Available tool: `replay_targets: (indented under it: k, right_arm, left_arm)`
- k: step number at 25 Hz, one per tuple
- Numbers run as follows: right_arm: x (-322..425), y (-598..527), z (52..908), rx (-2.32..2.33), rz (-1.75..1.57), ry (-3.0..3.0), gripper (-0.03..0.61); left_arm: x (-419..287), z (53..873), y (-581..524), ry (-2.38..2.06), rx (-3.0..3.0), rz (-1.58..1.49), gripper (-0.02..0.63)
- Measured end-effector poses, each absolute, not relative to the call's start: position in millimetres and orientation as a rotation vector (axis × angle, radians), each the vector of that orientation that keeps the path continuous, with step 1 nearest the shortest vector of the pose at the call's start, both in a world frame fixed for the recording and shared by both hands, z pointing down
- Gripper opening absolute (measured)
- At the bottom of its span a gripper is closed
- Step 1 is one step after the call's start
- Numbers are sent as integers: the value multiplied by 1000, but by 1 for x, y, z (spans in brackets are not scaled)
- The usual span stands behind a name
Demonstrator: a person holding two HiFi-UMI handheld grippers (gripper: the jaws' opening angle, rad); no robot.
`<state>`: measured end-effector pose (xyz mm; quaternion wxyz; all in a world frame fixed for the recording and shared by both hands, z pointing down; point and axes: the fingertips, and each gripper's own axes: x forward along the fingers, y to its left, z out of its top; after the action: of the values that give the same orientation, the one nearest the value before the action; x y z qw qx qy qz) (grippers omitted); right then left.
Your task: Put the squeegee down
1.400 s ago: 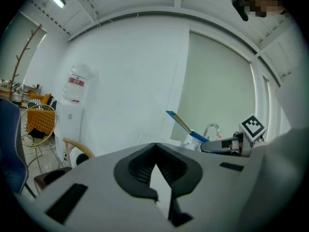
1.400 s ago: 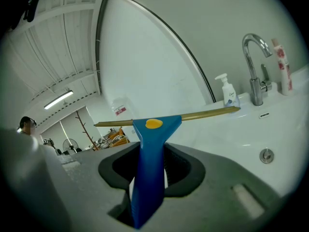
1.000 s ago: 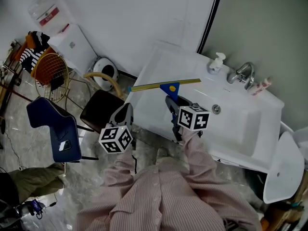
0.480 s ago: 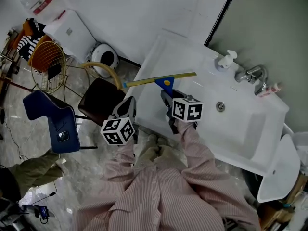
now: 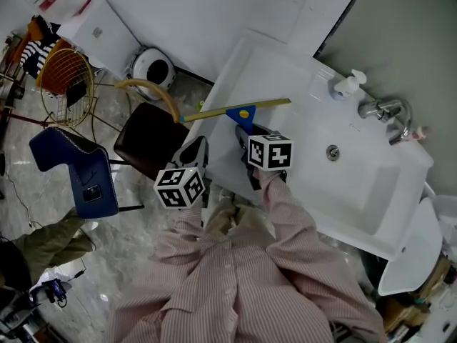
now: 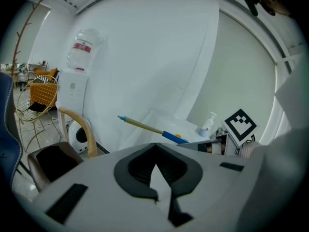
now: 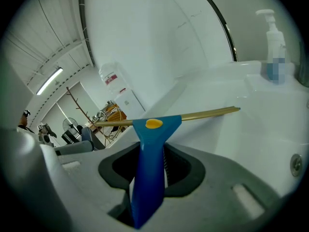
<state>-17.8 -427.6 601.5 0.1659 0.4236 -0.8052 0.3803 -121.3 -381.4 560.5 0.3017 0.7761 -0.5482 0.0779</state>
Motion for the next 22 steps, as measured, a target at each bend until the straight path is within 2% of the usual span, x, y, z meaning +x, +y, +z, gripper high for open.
replay_targets:
  k: [22]
  right_arm:
    - [-27,-425,626,1221,987,-2133,132]
  left_arm:
    - [-122,565,-384,-1424,2058,202,2]
